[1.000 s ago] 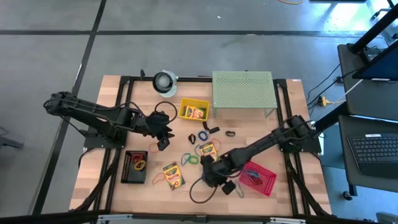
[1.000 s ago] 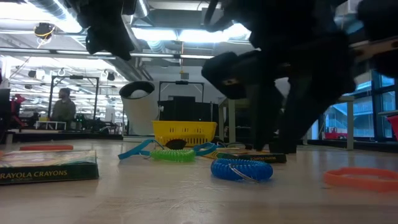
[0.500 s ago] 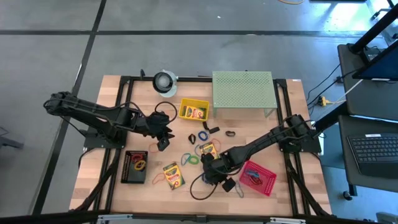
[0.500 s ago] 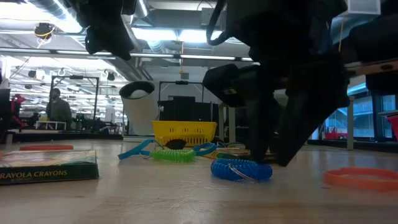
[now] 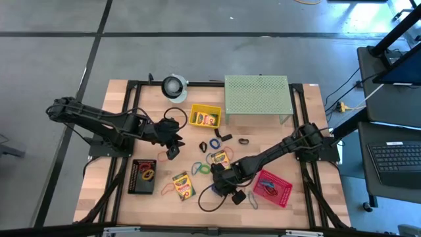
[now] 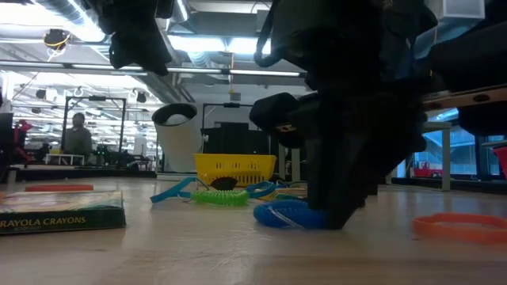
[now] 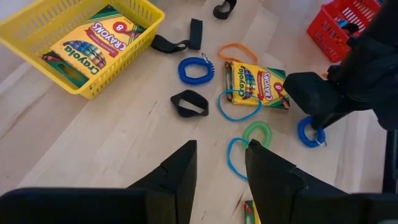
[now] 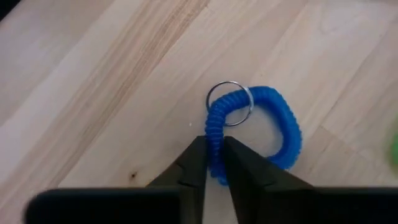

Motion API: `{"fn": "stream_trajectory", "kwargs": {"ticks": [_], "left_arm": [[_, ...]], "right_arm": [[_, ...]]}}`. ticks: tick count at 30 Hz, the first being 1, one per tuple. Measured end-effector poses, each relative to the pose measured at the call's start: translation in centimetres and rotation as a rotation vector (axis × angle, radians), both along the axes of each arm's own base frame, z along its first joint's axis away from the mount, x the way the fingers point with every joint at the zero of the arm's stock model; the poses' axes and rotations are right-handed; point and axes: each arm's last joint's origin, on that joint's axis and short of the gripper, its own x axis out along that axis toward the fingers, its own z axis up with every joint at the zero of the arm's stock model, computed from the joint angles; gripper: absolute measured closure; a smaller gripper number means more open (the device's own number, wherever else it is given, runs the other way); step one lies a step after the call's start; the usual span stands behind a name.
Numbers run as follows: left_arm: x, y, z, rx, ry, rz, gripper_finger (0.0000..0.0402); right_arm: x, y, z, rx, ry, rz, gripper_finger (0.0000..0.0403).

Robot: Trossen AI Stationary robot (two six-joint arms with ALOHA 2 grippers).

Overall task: Pick & Place Office Desk Supplies
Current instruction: Put the blue spring keychain into the black bin

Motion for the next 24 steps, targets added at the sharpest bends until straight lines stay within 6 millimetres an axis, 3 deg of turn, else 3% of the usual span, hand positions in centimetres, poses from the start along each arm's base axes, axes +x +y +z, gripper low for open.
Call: {"fn": "stream_trajectory", "kwargs": {"ticks": [3, 13, 24], "left_arm": [[0.0, 0.0, 0.0, -0.001, 0.000, -0.001, 0.0272], [0.0, 0.0, 0.0, 0.002, 0.000, -0.005, 0.0272], [0.9, -0.2, 1.0, 0.121, -0.128, -0.133, 0.0272]], "right_arm": [[0.0, 0.0, 0.0, 0.002, 0.003, -0.016, 0.0391], [-0.4, -0.4, 1.1, 0.131, 0.094, -0.144, 0.0398], [-0.4, -2.3, 7.8, 0.327, -0.009, -0.214, 0.0400]]}}
